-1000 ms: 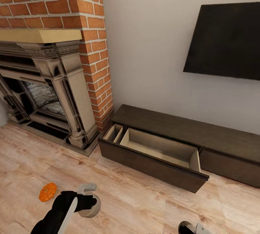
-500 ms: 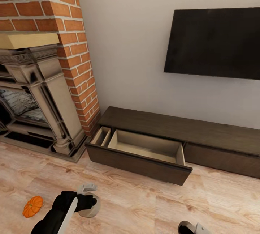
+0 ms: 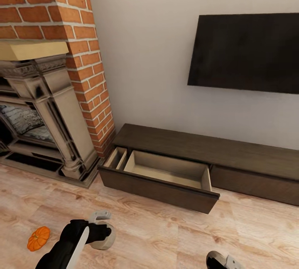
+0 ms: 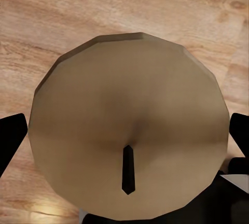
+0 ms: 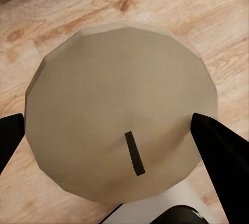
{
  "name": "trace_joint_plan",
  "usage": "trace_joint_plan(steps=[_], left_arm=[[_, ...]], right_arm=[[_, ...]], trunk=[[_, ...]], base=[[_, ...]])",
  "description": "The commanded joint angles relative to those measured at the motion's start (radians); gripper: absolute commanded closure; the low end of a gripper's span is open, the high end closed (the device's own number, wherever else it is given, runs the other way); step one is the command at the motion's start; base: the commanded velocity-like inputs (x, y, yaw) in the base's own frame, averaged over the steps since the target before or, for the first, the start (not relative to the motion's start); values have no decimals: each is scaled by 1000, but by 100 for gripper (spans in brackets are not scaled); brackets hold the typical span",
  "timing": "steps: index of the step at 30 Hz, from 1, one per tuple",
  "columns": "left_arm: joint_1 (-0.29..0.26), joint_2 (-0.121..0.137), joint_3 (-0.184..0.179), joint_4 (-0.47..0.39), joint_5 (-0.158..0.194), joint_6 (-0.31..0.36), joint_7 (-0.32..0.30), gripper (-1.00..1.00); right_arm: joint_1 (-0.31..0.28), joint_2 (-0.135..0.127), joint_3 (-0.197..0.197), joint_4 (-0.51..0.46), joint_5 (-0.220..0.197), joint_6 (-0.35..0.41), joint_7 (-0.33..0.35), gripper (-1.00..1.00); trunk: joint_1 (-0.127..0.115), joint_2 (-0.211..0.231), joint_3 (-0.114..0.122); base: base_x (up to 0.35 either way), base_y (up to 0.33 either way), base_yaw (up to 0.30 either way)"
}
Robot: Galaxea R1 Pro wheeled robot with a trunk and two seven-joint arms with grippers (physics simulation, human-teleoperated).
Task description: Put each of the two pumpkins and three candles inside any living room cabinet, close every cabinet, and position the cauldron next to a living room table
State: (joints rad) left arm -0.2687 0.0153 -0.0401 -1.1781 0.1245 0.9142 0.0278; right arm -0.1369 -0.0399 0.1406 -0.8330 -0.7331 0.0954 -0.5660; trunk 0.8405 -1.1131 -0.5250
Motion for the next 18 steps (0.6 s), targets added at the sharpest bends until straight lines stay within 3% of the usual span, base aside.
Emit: trace_joint_plan(steps=[1, 7, 18], left_arm=[[0, 0, 0, 0, 0, 0, 0, 100], [0, 0, 0, -1, 1, 0, -1, 100], [0, 0, 0, -2, 3, 1, -2, 100]], right_arm=[[0, 0, 0, 0, -1, -1, 0, 100], [0, 2, -5, -1, -10, -1, -1, 100], [-1, 2, -6, -2, -13, 2, 0, 100]], trunk=[[0, 0, 0], [0, 0, 0], [0, 0, 5]], base=[[0, 0, 0], [0, 7, -16], [0, 194, -252]])
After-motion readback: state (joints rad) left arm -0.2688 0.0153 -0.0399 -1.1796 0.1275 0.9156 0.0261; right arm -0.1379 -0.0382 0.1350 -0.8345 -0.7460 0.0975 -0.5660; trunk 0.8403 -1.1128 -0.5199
